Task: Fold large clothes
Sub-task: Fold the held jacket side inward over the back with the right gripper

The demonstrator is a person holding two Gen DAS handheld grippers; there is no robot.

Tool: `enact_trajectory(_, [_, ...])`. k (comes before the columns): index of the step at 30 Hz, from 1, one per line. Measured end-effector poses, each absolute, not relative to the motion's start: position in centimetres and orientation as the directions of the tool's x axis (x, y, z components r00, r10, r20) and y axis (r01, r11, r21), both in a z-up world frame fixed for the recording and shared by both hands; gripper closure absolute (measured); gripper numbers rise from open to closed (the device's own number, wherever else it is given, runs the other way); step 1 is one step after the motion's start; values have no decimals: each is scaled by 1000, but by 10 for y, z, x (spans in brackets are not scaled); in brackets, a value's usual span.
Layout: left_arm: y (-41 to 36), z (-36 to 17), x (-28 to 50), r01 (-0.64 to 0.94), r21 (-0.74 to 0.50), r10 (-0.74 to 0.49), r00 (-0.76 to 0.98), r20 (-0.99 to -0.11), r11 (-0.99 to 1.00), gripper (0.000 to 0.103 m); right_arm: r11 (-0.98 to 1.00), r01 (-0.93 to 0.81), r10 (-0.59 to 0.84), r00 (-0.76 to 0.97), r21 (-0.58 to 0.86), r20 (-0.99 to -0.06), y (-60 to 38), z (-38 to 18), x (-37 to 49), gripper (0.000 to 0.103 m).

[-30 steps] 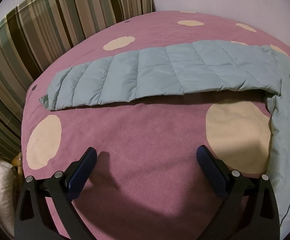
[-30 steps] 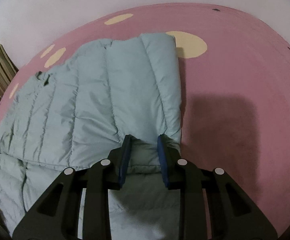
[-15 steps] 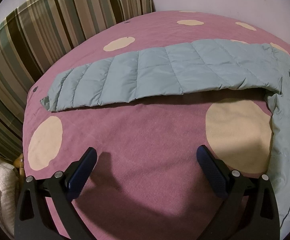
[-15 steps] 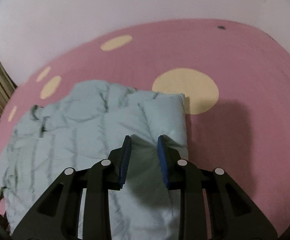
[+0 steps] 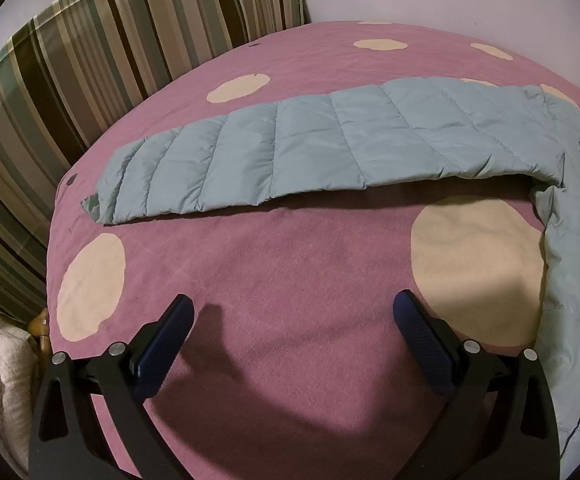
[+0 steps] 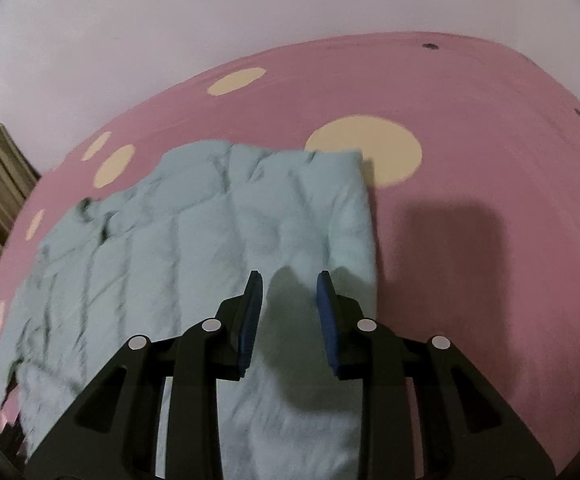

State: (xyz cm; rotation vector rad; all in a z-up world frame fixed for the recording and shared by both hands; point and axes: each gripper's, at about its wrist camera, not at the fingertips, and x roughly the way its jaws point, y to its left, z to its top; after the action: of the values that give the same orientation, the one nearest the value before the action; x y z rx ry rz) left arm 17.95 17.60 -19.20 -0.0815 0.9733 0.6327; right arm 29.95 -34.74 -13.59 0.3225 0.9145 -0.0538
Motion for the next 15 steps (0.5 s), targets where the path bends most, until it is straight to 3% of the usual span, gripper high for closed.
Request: enact_trajectory(15, [177, -191, 180, -537, 195, 452, 403, -795, 821, 4, 990, 122, -14, 578, 69, -816, -294, -170, 282, 66])
